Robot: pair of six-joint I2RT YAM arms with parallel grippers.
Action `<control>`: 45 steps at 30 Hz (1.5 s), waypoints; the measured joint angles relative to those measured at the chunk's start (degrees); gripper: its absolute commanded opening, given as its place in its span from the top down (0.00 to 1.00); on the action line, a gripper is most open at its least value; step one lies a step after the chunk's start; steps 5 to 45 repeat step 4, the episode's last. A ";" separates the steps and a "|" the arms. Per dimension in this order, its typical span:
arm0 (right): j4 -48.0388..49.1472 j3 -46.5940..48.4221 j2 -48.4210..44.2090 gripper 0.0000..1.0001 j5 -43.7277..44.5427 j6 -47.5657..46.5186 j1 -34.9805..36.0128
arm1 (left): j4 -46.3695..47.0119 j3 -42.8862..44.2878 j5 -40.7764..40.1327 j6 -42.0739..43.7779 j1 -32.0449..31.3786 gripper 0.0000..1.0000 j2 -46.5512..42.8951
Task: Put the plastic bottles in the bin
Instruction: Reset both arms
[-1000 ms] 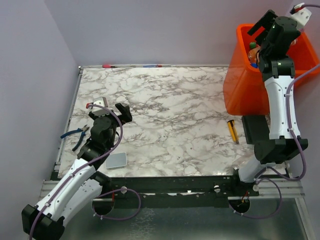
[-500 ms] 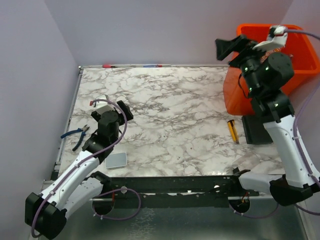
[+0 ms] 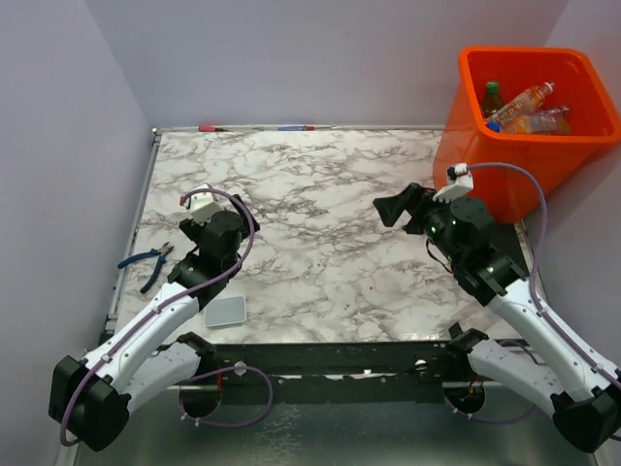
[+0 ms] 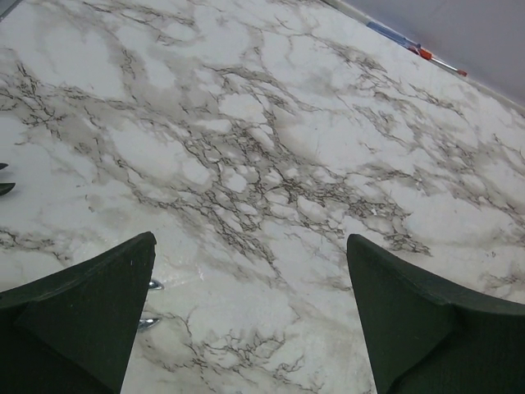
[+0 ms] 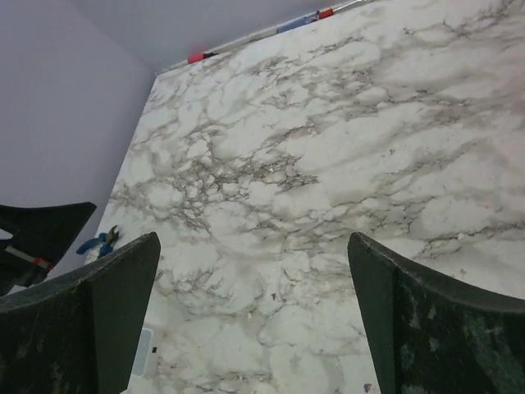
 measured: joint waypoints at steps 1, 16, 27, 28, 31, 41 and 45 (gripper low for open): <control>0.24 -2.14 -2.14 0.00 0.11 1.51 0.00 | -0.55 0.44 -0.42 -0.28 -0.26 0.01 0.42; 0.94 -6.88 -8.63 0.00 0.52 4.83 0.00 | -1.14 0.94 -1.20 -1.20 -0.59 0.01 0.79; 0.94 -6.88 -8.63 0.00 0.52 4.83 0.00 | -1.14 0.94 -1.20 -1.20 -0.59 0.01 0.79; 0.94 -6.88 -8.63 0.00 0.52 4.83 0.00 | -1.14 0.94 -1.20 -1.20 -0.59 0.01 0.79; 0.94 -6.88 -8.63 0.00 0.52 4.83 0.00 | -1.14 0.94 -1.20 -1.20 -0.59 0.01 0.79; 0.94 -6.88 -8.63 0.00 0.52 4.83 0.00 | -1.14 0.94 -1.20 -1.20 -0.59 0.01 0.79; 0.94 -6.88 -8.63 0.00 0.52 4.83 0.00 | -1.14 0.94 -1.20 -1.20 -0.59 0.01 0.79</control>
